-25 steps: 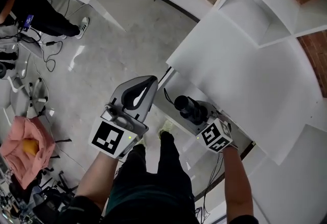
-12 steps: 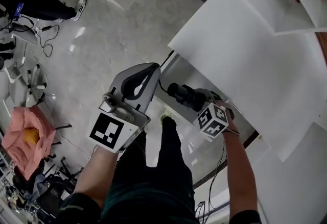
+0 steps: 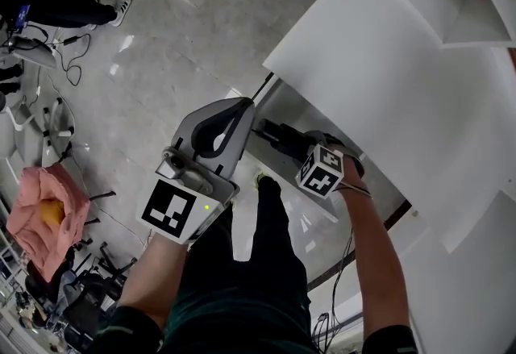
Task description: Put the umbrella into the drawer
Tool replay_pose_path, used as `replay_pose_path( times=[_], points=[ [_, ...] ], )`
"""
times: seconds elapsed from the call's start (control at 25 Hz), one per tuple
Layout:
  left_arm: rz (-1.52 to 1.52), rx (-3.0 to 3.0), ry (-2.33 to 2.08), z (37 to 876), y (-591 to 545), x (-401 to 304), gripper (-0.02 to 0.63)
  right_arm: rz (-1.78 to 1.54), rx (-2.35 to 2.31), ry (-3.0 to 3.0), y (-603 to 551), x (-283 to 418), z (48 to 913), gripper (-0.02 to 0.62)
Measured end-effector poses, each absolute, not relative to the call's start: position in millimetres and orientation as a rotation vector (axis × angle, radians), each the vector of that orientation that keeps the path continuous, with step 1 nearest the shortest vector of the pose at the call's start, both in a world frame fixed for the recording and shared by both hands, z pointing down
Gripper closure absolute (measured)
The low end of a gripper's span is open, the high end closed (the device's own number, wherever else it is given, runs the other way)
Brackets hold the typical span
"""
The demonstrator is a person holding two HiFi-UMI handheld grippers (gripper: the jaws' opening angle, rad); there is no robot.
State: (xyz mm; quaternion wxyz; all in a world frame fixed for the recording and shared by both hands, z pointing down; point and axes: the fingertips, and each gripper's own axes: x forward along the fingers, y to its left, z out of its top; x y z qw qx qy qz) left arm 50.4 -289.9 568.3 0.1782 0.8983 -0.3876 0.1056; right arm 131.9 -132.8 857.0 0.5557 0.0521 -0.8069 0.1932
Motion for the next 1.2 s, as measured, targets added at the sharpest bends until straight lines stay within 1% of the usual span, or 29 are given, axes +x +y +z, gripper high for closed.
replay_pose_path(
  times=[0.28, 0.84, 1.2],
  points=[
    [0.306, 2.535, -1.099, 573, -289, 52, 0.6, 0.529, 0.13, -1.841, -124, 134, 887, 0.39],
    [0.327, 2.513, -1.13, 577, -286, 42, 0.6, 0.538, 0.136, -1.715, -116, 141, 931, 0.377],
    [0.315, 2.522, -1.12, 573, -282, 36, 0.6, 0.634, 0.158, -1.703, -117, 141, 925, 0.35]
  ],
)
